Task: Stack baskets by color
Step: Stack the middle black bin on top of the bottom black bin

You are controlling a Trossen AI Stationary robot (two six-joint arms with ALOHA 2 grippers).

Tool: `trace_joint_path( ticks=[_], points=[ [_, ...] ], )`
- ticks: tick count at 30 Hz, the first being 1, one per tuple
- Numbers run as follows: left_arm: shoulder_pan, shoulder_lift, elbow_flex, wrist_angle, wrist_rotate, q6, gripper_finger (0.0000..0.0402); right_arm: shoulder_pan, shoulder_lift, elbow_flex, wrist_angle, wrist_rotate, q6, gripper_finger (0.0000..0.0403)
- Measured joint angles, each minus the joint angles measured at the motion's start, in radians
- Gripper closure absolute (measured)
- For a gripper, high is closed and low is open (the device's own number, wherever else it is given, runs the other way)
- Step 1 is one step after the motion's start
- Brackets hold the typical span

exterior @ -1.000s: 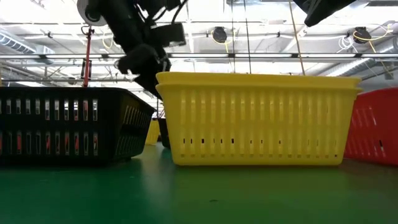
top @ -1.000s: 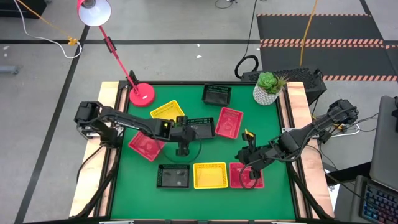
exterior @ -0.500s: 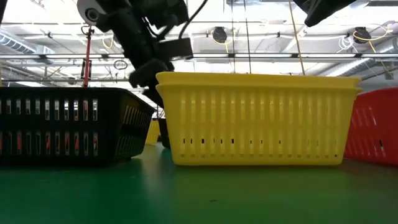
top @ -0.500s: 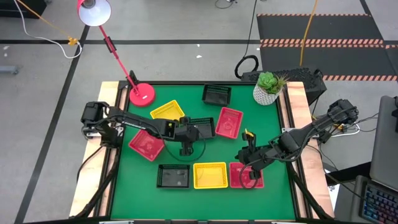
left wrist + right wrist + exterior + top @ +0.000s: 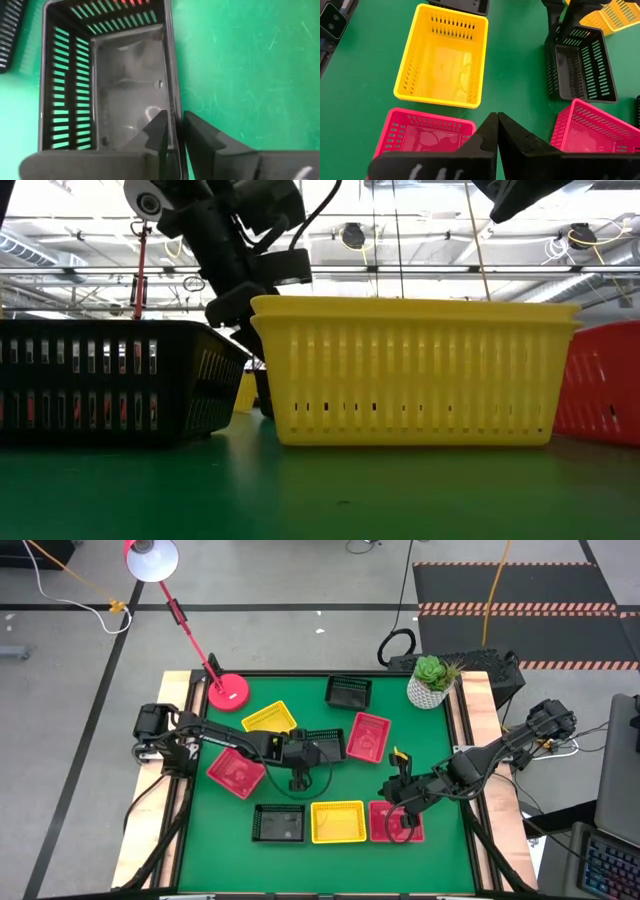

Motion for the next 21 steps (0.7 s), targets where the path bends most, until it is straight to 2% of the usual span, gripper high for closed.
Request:
trace_joint_path(
  ticks=[5, 15, 18, 21],
  points=[
    [0.004, 0.0, 0.0, 0.002, 0.001, -0.012, 0.035, 0.0, 0.0, 0.0, 0.0, 0.0, 0.002, 0.0403],
    [0.008, 0.026, 0.0, 0.004, 0.0, -0.026, 0.0247, 0.0, 0.0, 0.0, 0.0, 0.0, 0.003, 0.0403],
    [0.008, 0.042, 0.001, 0.04, -0.024, -0.019, 0.0243, 0.0, 0.0, 0.0, 0.0, 0.0, 0.003, 0.0403],
    [0.005, 0.039, 0.001, 0.058, -0.035, -0.014, 0.0258, 0.0, 0.0, 0.0, -0.001, 0.0, 0.002, 0.0403]
  ],
)
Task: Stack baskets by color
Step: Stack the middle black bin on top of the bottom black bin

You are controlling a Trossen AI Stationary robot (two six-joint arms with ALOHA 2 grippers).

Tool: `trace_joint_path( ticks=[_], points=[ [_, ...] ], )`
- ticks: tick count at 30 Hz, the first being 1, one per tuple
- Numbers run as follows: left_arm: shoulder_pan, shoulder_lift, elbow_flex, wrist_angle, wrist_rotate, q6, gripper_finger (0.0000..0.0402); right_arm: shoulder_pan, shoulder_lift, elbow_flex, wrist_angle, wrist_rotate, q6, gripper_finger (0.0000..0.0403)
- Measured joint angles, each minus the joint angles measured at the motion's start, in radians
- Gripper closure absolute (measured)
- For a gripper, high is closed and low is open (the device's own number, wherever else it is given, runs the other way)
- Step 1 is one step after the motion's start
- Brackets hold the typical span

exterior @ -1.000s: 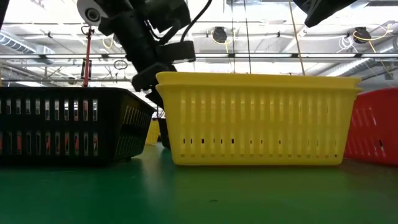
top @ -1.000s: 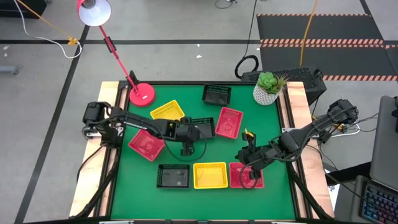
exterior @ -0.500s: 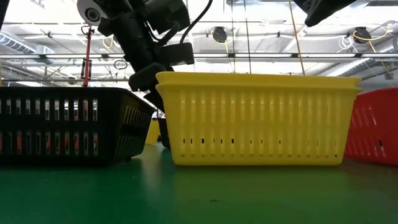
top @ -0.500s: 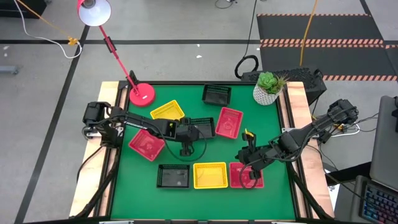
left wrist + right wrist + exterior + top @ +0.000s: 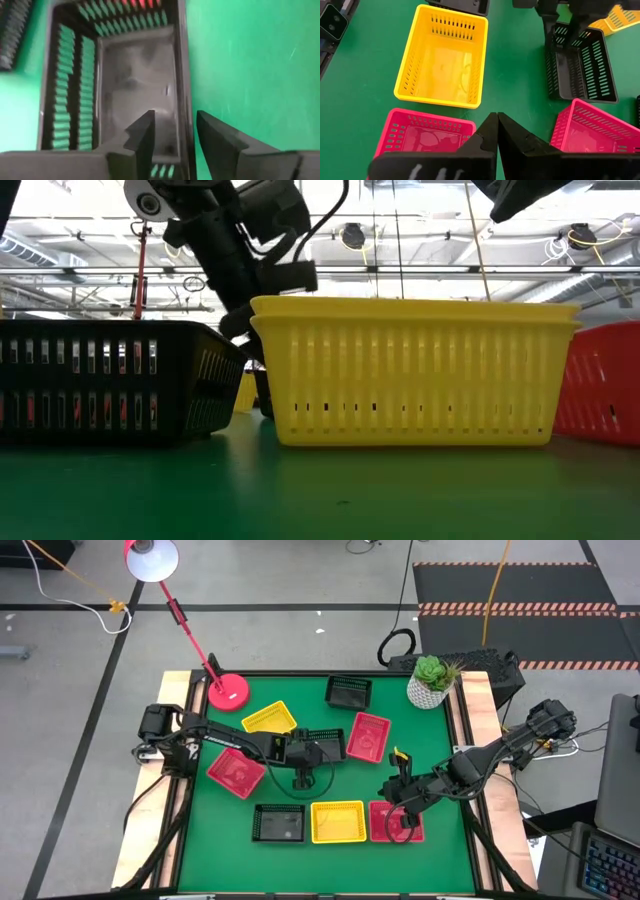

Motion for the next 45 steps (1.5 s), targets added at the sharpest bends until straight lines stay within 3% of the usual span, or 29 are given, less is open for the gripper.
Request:
trace_joint_path(
  ticks=[10, 16, 35, 45],
  points=[
    [-0.001, -0.022, -0.001, -0.034, 0.008, 0.022, 0.0388, 0.0, 0.0, 0.0, -0.007, 0.0, -0.002, 0.0403],
    [-0.012, -0.115, 0.0, -0.066, 0.01, 0.005, 0.0384, 0.0, 0.0, 0.0, -0.01, 0.0, -0.002, 0.0403],
    [-0.177, -0.512, 0.004, -0.426, -0.085, -0.157, 0.0393, 0.0, 0.0, 0.0, 0.002, 0.0, -0.006, 0.0403],
    [-0.293, -0.513, 0.241, -0.742, -0.183, -0.25, 0.0394, 0.0, 0.0, 0.0, 0.003, 0.001, -0.025, 0.0403]
  ],
)
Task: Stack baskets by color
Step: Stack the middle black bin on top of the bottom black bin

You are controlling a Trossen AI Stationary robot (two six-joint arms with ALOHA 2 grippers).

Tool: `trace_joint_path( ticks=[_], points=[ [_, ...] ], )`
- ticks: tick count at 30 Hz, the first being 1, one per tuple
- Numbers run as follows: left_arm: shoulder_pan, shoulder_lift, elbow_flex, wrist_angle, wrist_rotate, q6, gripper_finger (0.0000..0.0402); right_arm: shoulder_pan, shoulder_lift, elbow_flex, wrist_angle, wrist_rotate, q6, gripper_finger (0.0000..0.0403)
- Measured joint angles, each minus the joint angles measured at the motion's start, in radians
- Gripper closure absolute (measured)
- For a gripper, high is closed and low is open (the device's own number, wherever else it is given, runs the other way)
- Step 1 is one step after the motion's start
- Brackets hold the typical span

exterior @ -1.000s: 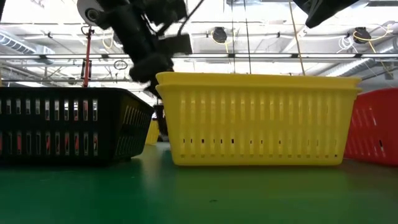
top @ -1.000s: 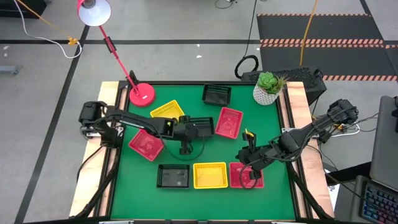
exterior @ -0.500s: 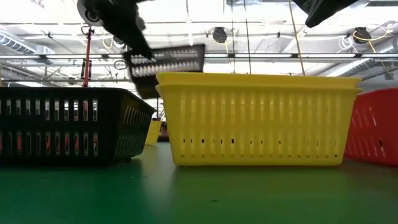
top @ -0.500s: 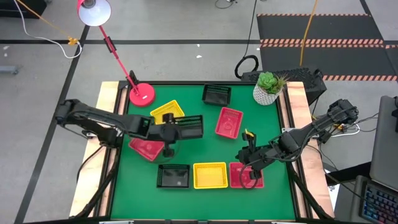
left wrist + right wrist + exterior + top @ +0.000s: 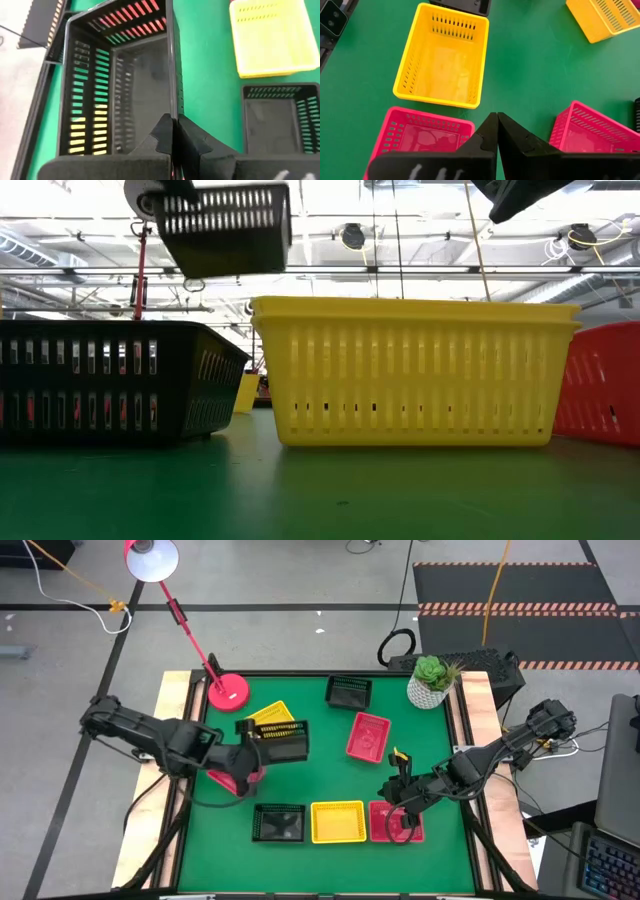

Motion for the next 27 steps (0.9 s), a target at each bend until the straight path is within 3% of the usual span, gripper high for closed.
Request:
trace_joint_path(
  ticks=[11, 27],
  points=[
    [-0.097, -0.002, 0.217, -0.282, -0.081, -0.101, 0.0394, 0.0, 0.0, 0.0, -0.001, 0.0, 0.0, 0.0403],
    [-0.185, 0.01, 0.232, -0.364, -0.127, -0.207, 0.0394, 0.0, 0.0, 0.0, -0.001, 0.0, -0.004, 0.0403]
  ],
)
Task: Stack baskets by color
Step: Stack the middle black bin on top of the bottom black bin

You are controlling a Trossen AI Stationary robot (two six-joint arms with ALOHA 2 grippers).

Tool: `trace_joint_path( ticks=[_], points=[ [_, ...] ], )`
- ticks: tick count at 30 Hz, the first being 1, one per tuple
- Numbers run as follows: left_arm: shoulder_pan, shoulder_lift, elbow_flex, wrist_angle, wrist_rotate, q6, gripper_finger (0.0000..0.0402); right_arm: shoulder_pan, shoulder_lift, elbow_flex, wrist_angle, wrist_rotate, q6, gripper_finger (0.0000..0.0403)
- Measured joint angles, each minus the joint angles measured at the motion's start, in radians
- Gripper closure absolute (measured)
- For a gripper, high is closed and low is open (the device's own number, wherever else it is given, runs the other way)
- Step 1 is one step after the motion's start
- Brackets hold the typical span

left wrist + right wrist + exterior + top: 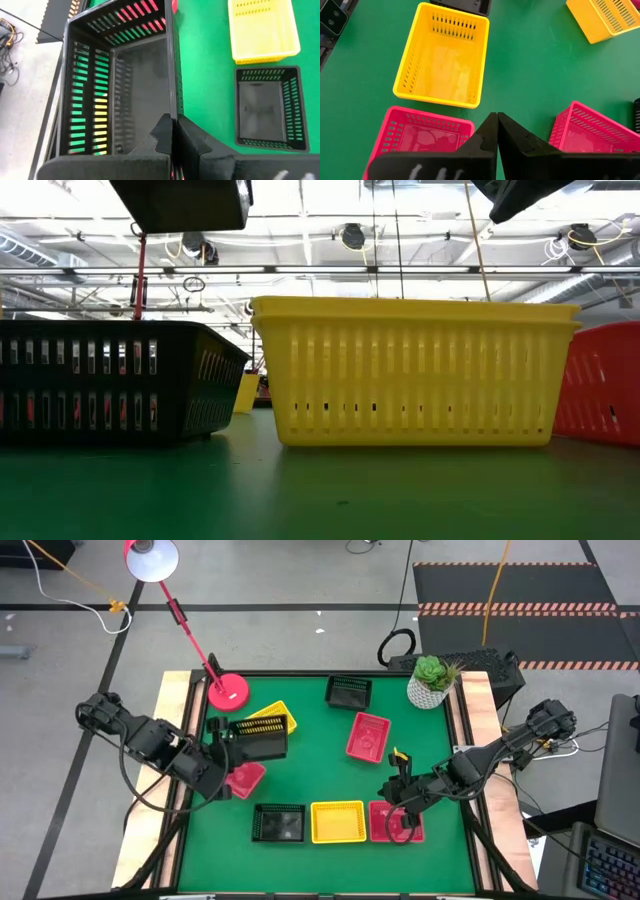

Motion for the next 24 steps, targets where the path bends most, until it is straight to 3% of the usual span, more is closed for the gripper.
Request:
trace_joint_path(
  ticks=[13, 24],
  points=[
    [-0.106, 0.092, 0.0, 0.007, 0.002, -0.093, 0.0394, 0.0, 0.0, 0.0, 0.0, 0.0, -0.017, 0.0403],
    [-0.22, 0.169, 0.0, 0.105, -0.005, -0.161, 0.0394, 0.0, 0.0, 0.0, 0.003, 0.0, -0.015, 0.0403]
  ],
)
